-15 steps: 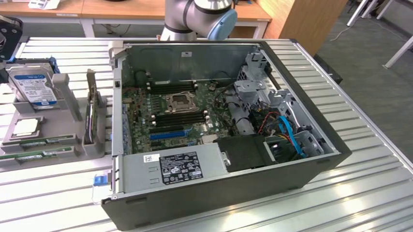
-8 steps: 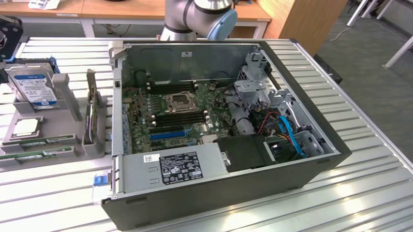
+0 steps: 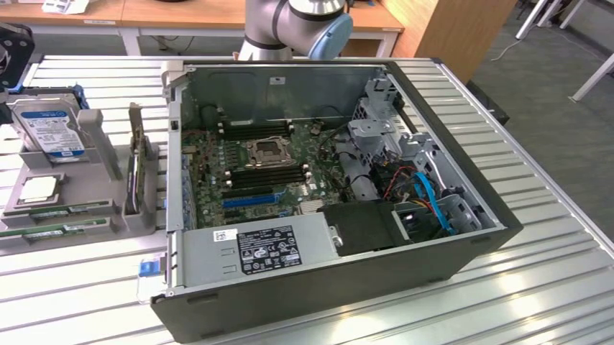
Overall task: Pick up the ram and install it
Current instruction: 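Pick up the ram and move it above insertion slot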
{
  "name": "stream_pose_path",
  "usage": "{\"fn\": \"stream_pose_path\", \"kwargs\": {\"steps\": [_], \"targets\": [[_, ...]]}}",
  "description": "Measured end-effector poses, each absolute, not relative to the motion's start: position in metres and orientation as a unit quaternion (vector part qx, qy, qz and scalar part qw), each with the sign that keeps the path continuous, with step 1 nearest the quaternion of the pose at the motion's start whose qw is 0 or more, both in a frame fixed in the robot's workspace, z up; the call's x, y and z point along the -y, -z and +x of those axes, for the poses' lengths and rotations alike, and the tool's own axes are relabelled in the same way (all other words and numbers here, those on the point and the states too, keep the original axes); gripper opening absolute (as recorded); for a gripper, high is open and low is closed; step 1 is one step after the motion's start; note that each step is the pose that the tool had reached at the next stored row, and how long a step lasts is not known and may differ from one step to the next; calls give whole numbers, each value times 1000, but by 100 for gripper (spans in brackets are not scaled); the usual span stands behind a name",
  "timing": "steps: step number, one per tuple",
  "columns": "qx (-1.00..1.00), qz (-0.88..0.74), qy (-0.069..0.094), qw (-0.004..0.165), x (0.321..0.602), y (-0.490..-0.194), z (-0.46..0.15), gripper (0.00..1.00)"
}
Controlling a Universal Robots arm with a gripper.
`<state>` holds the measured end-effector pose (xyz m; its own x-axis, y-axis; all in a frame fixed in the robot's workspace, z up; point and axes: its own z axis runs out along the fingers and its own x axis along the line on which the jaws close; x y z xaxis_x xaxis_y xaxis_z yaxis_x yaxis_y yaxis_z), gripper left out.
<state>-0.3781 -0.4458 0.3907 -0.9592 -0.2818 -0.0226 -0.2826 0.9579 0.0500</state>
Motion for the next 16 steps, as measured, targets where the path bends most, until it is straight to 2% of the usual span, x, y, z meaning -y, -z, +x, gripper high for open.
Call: {"fn": "stream_pose_path", "kwargs": {"steps": [16], "targets": [[-979,-202,-27,6,446,-391,-378,10]]}}
